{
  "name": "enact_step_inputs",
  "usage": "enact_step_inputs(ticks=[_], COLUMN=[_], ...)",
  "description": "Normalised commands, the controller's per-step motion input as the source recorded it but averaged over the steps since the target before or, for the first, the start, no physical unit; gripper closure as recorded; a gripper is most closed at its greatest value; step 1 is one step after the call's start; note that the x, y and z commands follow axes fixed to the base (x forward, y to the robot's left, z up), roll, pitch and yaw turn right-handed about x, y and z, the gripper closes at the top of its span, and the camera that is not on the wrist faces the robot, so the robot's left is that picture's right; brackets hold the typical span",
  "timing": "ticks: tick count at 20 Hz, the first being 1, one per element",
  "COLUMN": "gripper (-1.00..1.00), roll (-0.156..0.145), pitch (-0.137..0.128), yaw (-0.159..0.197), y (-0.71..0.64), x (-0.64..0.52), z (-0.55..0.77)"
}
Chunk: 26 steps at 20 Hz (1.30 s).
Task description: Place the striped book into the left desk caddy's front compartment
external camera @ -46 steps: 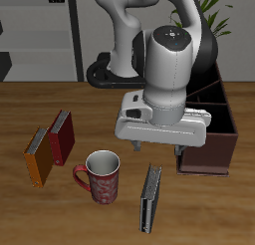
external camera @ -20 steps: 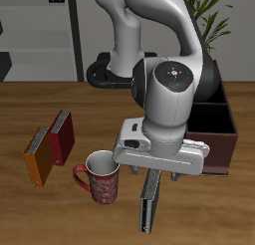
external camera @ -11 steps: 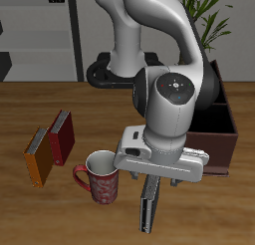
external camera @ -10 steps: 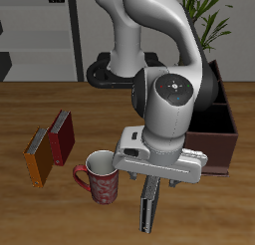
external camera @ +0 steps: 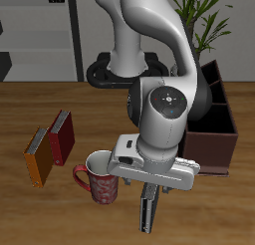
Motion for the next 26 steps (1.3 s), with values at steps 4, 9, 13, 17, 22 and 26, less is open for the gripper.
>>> enact_step_inputs(ticks=[4,9,13,17,22,26], gripper=[-1.0,1.0,1.0,1.0,1.0,1.0], roll=[0.007,0.013,0.015,0.0,-0.002,0.014], pitch=[0.027,0.016,-0.008,-0.011,-0.029,-0.051], yaw=[-0.006,0.012,0.007,-0.004,-0.009,-0.005], y=[0.01,0.06,0.04,-0.05,-0.02,0.03], x=[0.0,-0.01,-0.03,-0.03,-0.08,-0.21], z=[-0.31,-0.19,-0.04,0.08,0.24,0.42])
